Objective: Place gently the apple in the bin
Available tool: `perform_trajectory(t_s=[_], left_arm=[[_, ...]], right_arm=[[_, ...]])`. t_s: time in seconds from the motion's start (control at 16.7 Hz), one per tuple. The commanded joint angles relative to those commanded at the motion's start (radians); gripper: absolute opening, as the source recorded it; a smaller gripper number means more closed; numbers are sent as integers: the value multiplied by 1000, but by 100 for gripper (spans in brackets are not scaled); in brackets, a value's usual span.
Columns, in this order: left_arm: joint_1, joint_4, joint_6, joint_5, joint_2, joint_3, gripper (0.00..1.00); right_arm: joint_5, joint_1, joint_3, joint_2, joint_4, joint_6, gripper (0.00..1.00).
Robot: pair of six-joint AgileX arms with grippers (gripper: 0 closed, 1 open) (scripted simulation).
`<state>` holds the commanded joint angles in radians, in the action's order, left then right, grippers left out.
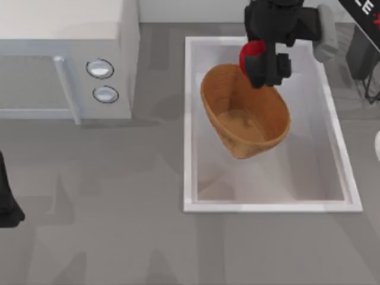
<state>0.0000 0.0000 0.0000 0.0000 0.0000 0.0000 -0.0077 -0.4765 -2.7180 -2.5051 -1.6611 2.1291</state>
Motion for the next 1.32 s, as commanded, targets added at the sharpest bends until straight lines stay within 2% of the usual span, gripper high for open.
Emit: perform_trajectory(t_s=[0.36, 0.9, 1.26, 1.32], left_arm=[[0, 0, 0, 0, 0, 0, 100], [0, 0, 0, 0, 0, 0, 100], [0, 0, 0, 0, 0, 0, 100], [0, 0, 0, 0, 0, 0, 100]], right_arm=[[0, 6, 19, 8, 17, 1, 0], [-1, -3, 425, 86, 334, 3, 0], [-1, -5, 456, 93, 364, 4, 0], [-1, -5, 456, 93, 364, 4, 8]])
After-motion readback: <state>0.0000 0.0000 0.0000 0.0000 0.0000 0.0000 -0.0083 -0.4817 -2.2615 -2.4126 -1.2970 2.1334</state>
